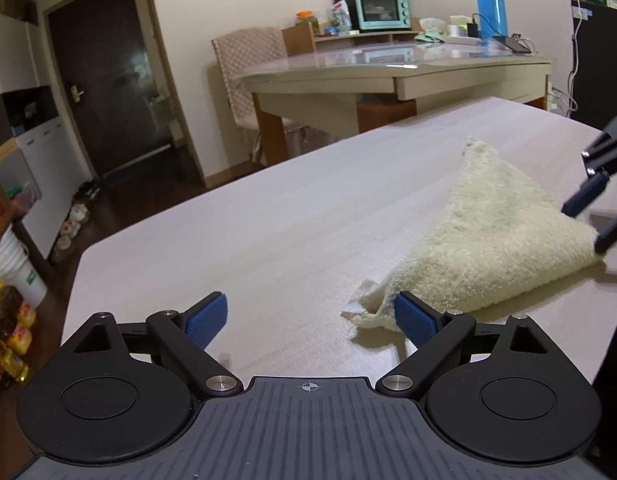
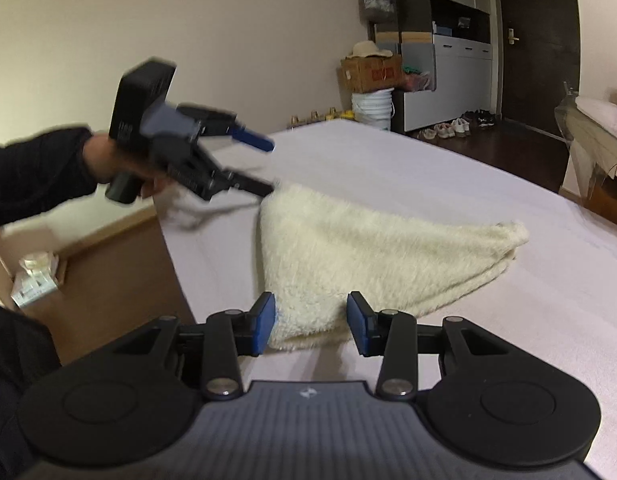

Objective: Fold towel
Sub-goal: 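Open both grippers to release the folded towel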

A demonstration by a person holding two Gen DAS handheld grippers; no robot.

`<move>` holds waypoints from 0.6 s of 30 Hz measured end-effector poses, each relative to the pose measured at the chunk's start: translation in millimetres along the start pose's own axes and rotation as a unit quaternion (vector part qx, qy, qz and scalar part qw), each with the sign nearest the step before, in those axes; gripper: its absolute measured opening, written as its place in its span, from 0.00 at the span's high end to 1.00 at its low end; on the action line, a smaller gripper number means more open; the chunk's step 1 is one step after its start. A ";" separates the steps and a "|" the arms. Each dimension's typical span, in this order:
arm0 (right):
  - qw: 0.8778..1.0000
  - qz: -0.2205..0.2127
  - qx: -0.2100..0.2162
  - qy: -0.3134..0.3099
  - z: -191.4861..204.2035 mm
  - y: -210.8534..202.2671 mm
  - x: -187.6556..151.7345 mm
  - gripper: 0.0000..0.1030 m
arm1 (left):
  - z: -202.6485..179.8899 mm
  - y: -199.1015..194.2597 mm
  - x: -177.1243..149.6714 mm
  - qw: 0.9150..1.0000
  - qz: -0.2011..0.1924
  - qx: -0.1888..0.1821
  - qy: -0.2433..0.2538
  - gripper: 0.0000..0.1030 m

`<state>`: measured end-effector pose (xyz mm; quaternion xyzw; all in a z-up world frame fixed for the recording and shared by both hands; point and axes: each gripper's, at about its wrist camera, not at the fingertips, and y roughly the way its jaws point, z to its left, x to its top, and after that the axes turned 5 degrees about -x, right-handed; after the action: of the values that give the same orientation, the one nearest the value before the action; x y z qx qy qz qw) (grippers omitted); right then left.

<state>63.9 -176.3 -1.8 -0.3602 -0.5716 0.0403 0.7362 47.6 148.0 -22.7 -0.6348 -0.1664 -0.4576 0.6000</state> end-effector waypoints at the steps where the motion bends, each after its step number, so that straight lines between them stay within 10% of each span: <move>1: 1.000 -0.001 -0.005 0.005 3.7 1.0 0.2 0.52 | 1.6 3.7 2.7 1.000 0.001 0.001 0.004 0.08; 18: 0.997 -0.019 -0.057 0.043 38.7 3.7 -3.1 0.42 | 11.9 25.2 22.3 1.000 0.000 0.018 -0.003 0.09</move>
<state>30.4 -156.3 -3.1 -0.3921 -0.5476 -0.0216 0.7388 83.1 145.7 -19.1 -0.6256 -0.1766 -0.4526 0.6104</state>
